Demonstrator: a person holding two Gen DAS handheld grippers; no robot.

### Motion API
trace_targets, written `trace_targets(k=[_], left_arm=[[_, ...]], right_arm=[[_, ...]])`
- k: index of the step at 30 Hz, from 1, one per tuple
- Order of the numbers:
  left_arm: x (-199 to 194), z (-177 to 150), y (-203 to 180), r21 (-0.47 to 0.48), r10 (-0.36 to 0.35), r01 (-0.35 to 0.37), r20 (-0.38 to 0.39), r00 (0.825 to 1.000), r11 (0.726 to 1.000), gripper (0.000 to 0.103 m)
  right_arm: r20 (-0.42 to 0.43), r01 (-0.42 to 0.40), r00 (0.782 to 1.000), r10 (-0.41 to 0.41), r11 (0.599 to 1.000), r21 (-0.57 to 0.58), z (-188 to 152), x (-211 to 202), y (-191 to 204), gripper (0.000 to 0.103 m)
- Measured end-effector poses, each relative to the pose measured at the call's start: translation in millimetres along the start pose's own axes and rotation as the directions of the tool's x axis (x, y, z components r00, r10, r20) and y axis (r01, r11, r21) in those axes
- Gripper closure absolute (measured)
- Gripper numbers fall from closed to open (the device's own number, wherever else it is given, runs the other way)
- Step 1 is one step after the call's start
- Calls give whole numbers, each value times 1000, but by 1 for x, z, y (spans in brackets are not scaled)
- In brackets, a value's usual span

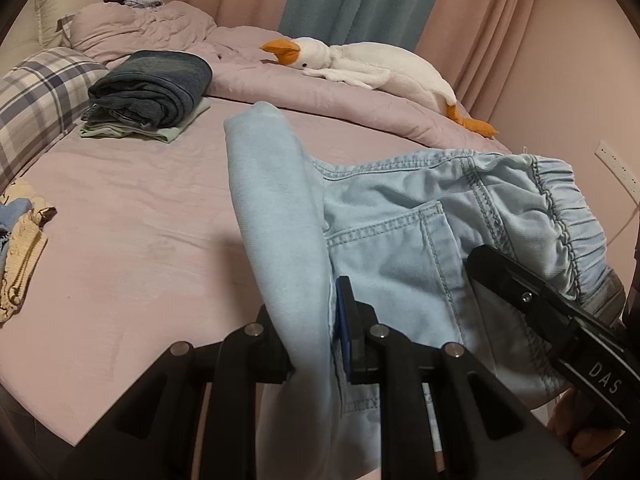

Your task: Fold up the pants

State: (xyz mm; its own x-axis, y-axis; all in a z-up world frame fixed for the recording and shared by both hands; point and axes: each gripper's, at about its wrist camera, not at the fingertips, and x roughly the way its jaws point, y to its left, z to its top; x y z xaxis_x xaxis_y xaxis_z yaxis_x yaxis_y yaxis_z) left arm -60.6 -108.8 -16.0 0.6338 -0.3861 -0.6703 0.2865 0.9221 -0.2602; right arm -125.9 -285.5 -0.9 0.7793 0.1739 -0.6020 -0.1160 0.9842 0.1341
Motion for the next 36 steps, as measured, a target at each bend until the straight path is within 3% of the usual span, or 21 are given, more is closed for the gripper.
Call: trace_targets(k=[19,36], left_arm=[[20,24,23,-10,19,-18,4,1000,1000,85],[61,49,39,-13,27,-27,-28,999,1000,85]], right_arm=[[-20,-12,1000,11,1000,-24,15,29,10,65],[-43,-5,999,4,1000,-23,27,65,1,65]])
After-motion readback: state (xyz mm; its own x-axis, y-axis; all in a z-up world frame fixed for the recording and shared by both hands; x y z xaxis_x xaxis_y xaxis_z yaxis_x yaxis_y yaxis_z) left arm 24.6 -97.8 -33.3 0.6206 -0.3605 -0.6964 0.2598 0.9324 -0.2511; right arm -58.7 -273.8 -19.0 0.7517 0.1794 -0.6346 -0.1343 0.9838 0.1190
